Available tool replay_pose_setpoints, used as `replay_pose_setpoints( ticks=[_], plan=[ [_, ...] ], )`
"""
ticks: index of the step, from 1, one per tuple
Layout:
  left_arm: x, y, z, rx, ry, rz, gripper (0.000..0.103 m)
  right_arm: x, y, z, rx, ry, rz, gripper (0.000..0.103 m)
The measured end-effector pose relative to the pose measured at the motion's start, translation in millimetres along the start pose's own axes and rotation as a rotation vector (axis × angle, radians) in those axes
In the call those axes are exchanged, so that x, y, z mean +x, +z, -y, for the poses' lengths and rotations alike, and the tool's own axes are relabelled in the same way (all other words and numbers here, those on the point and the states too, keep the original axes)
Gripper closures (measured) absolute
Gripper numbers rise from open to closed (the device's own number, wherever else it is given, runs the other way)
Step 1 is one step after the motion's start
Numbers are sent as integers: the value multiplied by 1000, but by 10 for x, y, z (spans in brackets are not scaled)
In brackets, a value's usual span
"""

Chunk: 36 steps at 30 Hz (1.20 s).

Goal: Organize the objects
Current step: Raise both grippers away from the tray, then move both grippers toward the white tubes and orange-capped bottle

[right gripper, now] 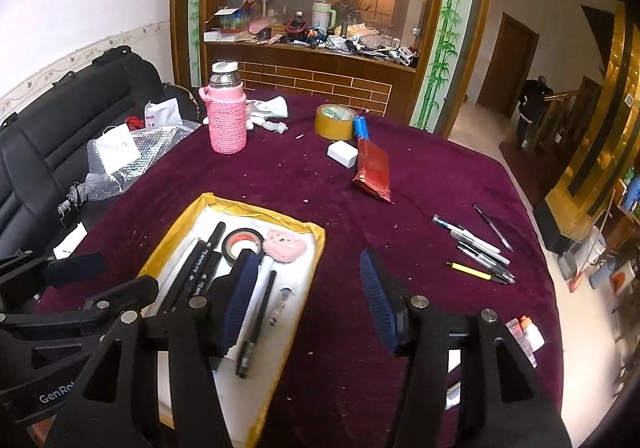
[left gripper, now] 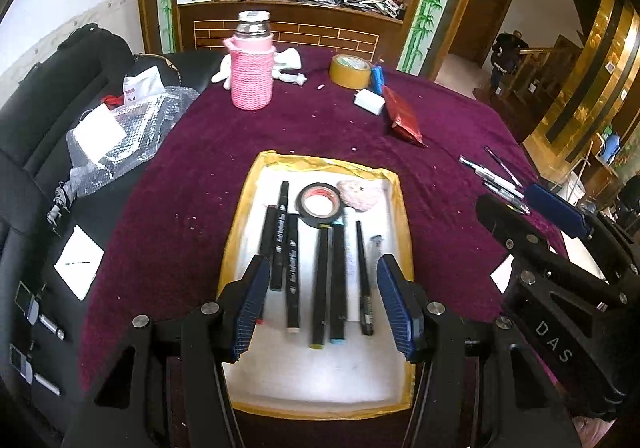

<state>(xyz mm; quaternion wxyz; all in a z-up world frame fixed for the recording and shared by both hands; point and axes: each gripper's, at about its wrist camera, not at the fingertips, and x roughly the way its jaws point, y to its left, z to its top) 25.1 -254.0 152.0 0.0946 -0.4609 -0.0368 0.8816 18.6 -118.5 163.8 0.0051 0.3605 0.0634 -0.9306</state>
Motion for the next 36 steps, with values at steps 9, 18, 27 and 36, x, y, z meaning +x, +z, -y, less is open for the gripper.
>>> replay_pose_setpoints(
  ticks=[9, 18, 27, 36],
  plan=[
    [-36, -80, 567, 60, 18, -14, 53, -97, -127, 446, 33, 6, 5, 50],
    [-39, -117, 1078, 87, 28, -22, 53, -125, -209, 912, 56, 4, -1, 49],
    [314, -332, 1433, 71, 44, -147, 50, 70, -335, 1457, 101, 69, -81, 47],
    [664, -780, 2164, 147, -67, -273, 50, 473, -950, 2871, 353, -76, -268, 47]
  ],
)
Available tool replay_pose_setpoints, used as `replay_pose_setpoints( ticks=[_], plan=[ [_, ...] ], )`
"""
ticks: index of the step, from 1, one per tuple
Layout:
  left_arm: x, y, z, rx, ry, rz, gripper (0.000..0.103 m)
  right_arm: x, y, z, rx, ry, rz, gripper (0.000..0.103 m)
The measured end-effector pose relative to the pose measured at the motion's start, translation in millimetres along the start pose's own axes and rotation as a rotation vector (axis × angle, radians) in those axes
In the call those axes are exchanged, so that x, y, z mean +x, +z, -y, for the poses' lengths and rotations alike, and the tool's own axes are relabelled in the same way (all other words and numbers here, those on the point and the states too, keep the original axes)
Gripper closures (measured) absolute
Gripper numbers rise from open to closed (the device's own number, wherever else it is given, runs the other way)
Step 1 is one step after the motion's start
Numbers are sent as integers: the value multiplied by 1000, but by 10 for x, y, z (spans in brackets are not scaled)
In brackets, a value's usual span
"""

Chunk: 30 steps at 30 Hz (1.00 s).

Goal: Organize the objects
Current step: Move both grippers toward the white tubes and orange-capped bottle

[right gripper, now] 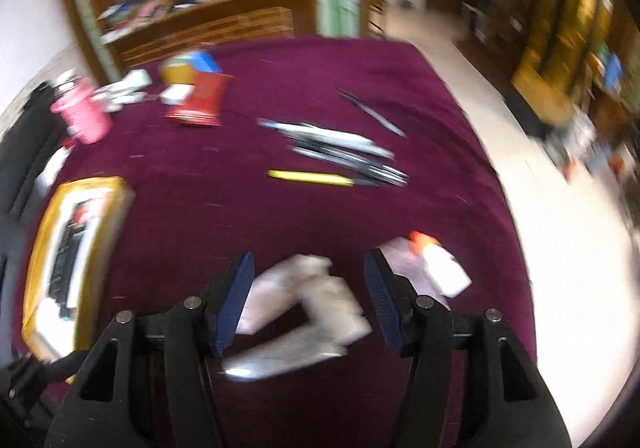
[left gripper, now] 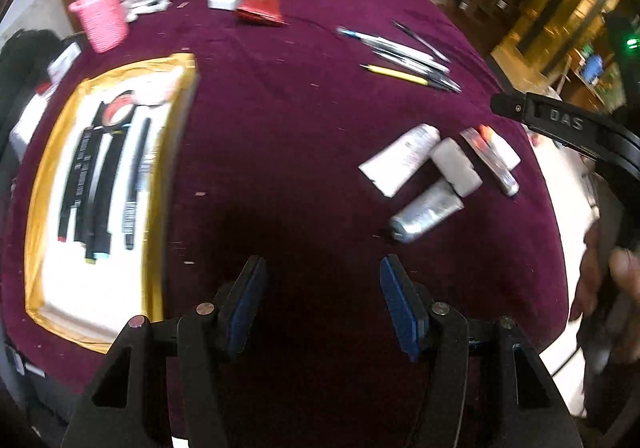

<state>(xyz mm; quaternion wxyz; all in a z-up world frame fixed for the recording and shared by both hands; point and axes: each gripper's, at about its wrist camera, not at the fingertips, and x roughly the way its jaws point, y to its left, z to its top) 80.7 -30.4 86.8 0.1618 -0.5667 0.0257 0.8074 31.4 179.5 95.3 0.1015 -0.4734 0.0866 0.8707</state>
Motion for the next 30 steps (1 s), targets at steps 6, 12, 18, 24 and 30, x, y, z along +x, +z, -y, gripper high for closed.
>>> replay_pose_setpoints(
  ticks=[6, 12, 18, 24, 30],
  plan=[
    [100, 12, 215, 14, -5, -35, 50, 184, -57, 806, 147, -71, -56, 47],
    [132, 67, 383, 40, 11, -40, 50, 219, -99, 1010, 179, -54, -74, 47],
    [170, 98, 510, 57, 14, -44, 50, 256, -108, 1051, 163, -33, -74, 47],
    [186, 107, 552, 55, 18, -49, 50, 300, -106, 1083, 163, -26, -83, 47],
    [199, 99, 551, 48, 24, -54, 50, 319, -101, 1067, 156, -16, -85, 47]
  ],
)
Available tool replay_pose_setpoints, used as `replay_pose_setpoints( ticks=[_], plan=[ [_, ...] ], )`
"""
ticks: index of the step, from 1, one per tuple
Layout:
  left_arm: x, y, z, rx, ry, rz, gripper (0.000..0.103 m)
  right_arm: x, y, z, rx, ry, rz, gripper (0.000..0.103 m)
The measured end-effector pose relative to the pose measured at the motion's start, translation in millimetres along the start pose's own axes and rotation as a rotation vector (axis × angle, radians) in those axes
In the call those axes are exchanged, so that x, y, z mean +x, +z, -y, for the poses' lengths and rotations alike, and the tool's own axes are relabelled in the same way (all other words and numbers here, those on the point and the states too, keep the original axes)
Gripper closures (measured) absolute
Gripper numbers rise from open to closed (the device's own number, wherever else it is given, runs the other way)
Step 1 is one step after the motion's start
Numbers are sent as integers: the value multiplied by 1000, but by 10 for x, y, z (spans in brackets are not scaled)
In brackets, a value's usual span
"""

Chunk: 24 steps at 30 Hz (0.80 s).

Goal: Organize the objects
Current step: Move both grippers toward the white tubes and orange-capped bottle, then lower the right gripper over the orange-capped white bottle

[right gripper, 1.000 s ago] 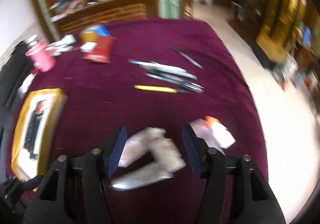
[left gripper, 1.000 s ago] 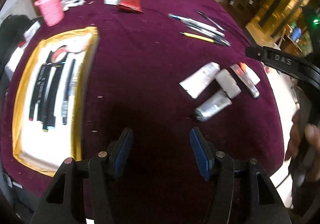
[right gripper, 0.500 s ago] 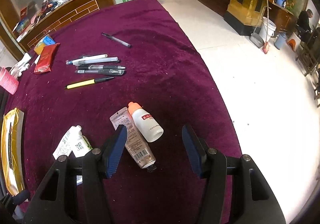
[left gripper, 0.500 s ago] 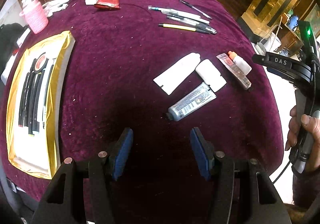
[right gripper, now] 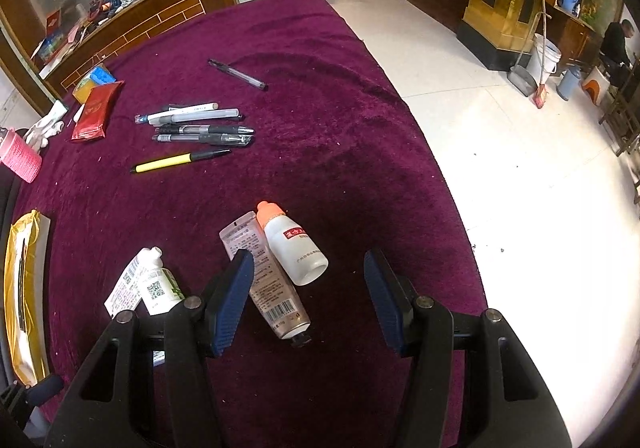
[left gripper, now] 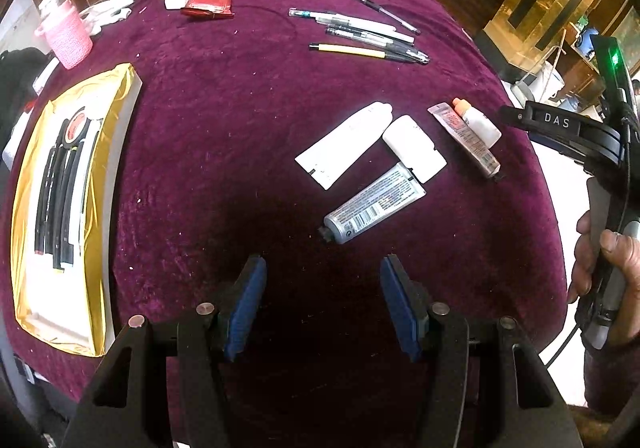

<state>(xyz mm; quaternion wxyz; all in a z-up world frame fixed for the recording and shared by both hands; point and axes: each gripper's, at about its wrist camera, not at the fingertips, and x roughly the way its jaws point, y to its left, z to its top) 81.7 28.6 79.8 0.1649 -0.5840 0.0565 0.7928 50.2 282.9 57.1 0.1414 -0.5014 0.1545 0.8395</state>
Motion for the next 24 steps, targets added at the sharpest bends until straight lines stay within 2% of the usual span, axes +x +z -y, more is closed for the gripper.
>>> replay_pose_setpoints(
  ticks=[24],
  plan=[
    [47, -25, -44, -23, -5, -9, 50, 43, -26, -57, -10, 1, -10, 47]
  ],
)
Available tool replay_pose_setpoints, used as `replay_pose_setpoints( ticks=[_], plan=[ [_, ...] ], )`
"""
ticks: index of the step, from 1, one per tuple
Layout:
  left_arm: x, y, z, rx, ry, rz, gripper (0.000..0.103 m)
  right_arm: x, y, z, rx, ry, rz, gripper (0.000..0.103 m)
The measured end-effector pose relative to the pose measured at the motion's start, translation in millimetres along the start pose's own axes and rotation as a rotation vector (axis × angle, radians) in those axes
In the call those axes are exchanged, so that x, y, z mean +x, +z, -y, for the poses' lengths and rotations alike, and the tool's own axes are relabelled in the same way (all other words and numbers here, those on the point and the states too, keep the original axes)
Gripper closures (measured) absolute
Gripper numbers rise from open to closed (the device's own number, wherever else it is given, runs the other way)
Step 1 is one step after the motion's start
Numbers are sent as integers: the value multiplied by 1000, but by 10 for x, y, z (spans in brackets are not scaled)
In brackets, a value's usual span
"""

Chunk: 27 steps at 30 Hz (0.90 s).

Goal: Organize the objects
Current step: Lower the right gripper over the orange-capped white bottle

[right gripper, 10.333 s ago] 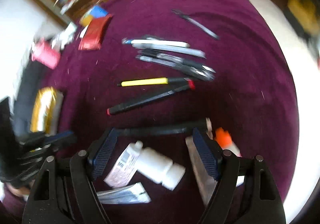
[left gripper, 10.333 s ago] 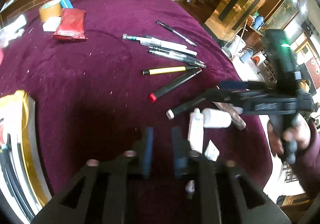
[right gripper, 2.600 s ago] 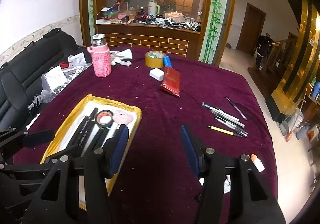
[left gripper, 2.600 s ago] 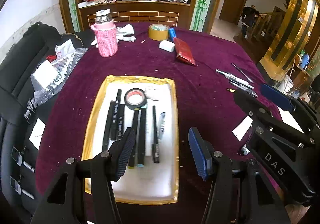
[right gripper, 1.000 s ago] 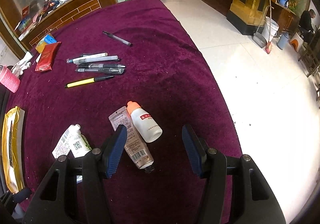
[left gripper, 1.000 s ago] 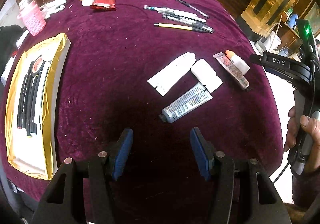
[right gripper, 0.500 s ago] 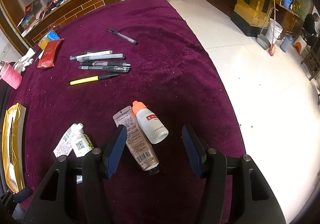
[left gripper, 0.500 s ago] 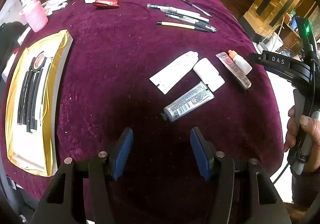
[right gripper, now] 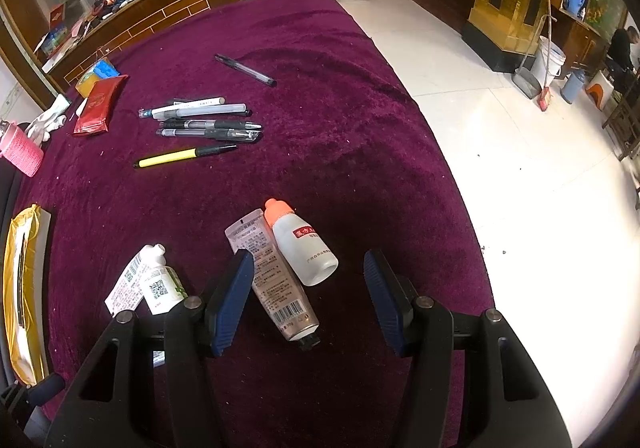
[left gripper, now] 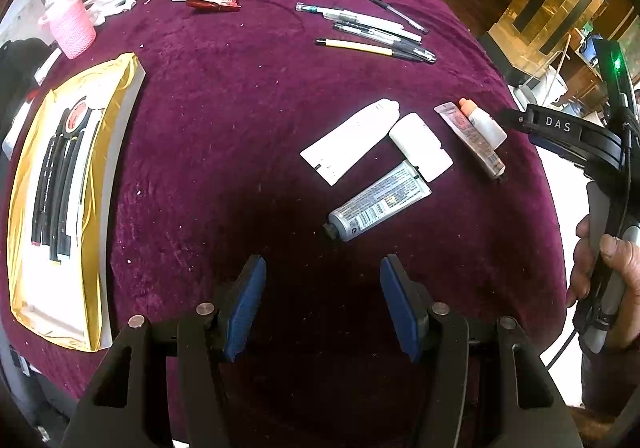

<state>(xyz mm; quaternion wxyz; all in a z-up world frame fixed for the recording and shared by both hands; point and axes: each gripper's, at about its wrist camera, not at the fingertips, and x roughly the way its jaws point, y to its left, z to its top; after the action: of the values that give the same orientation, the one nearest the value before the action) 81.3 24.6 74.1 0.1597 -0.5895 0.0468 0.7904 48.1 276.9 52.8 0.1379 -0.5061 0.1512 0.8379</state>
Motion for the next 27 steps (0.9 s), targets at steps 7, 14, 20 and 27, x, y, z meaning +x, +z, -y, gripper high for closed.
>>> replay_pose_setpoints(
  ticks=[7, 14, 20, 27],
  plan=[
    [10, 6, 0, 0, -3, 0, 50, 12, -11, -1, 1, -3, -3, 47],
    [-23, 176, -283, -80, -36, 28, 50, 16, -13, 30, 6, -9, -3, 47],
    [69, 427, -665, -138, -30, 56, 50, 35, 7, 104, 20, -15, -5, 47],
    [328, 720, -586, -49, -103, 33, 50, 98, 36, 276, 61, 27, -37, 47]
  ],
)
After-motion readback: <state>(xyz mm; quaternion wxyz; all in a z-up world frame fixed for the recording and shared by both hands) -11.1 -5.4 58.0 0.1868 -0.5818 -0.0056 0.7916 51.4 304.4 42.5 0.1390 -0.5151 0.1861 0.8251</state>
